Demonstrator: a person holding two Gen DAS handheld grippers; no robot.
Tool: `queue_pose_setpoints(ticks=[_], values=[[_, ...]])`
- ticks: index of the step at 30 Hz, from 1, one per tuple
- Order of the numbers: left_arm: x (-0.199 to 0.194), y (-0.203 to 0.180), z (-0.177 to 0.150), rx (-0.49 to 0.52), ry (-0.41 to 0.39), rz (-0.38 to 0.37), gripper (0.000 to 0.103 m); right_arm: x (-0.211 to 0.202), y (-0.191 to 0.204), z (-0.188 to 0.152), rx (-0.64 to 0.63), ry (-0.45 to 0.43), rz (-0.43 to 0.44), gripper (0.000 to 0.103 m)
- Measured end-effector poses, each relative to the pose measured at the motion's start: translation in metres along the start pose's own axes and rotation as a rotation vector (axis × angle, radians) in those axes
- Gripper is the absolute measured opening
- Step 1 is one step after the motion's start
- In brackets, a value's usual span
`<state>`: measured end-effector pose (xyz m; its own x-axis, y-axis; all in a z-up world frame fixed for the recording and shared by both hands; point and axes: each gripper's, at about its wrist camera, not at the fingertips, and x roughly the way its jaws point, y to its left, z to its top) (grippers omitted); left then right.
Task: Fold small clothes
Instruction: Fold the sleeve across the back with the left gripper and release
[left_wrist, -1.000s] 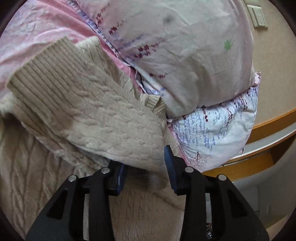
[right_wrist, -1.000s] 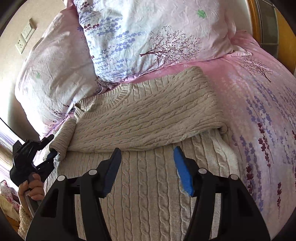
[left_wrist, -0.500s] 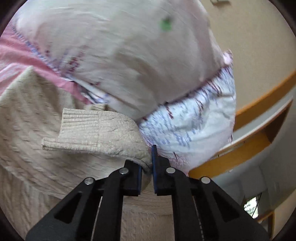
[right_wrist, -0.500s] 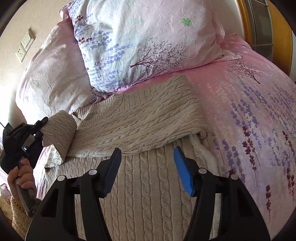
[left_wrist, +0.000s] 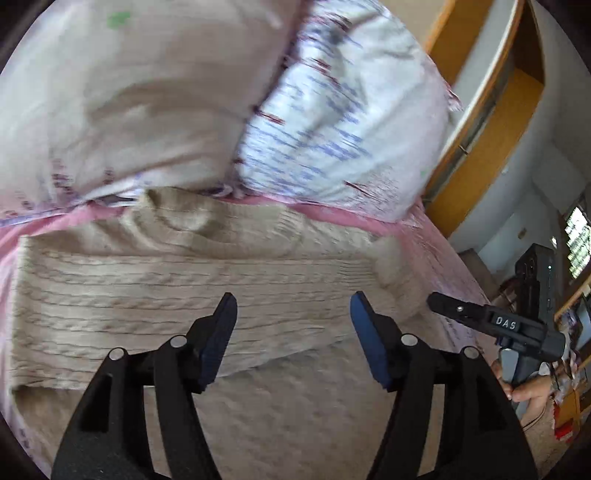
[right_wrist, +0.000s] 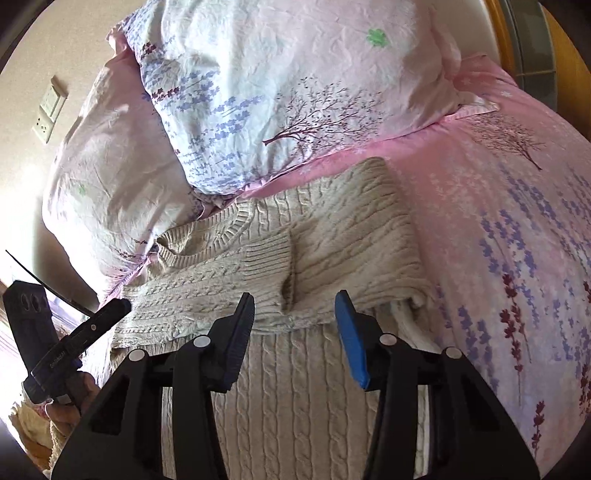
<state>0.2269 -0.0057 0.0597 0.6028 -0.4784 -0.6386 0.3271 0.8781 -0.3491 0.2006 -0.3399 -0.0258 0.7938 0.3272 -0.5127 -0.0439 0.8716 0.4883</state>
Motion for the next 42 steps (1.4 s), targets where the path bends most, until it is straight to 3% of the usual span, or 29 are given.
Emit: queue_pose_setpoints(ticks=[5,9,13,15,17,20,22,24,27,32,37,42], values=[[-0.041,0.098,-0.006,-0.169,-0.005,0.261,0.064,0.039,-0.006,0.012,0.058,0.09,0.015,0.039],[-0.06,0.15,-0.024,-0.282,0.017,0.314,0.063,0.056,-0.003,0.006,0.062,0.14,0.035,0.03],[-0.061,0.171,-0.033,-0.34,0.044,0.297,0.062,0.058,0.006,0.003,0.019,0.14,0.031,0.016],[-0.057,0.172,-0.035,-0.345,0.061,0.279,0.056,0.06,0.014,0.003,-0.034,0.135,0.018,0.01],[-0.052,0.165,-0.034,-0.325,0.058,0.292,0.052,0.05,0.029,0.01,-0.11,0.043,-0.009,0.009],[-0.049,0.162,-0.035,-0.306,0.06,0.303,0.05,0.011,0.055,0.018,-0.227,-0.202,-0.008,0.008],[-0.049,0.161,-0.035,-0.296,0.057,0.31,0.049,0.006,0.062,0.018,-0.268,-0.25,-0.083,0.008],[-0.049,0.162,-0.036,-0.292,0.053,0.31,0.048,0.03,0.051,0.017,-0.25,-0.137,-0.172,0.008],[-0.049,0.162,-0.037,-0.284,0.051,0.313,0.047,0.063,0.019,0.005,-0.156,0.017,-0.206,0.008],[-0.048,0.158,-0.037,-0.268,0.054,0.313,0.047,0.053,0.016,0.007,-0.112,0.017,-0.171,0.01],[-0.07,0.151,-0.05,-0.283,0.026,0.19,0.052,0.006,0.003,-0.002,-0.077,-0.029,-0.083,0.038],[-0.105,0.14,-0.074,-0.263,-0.003,0.112,0.056,-0.043,-0.039,-0.023,-0.011,-0.028,-0.015,0.038]])
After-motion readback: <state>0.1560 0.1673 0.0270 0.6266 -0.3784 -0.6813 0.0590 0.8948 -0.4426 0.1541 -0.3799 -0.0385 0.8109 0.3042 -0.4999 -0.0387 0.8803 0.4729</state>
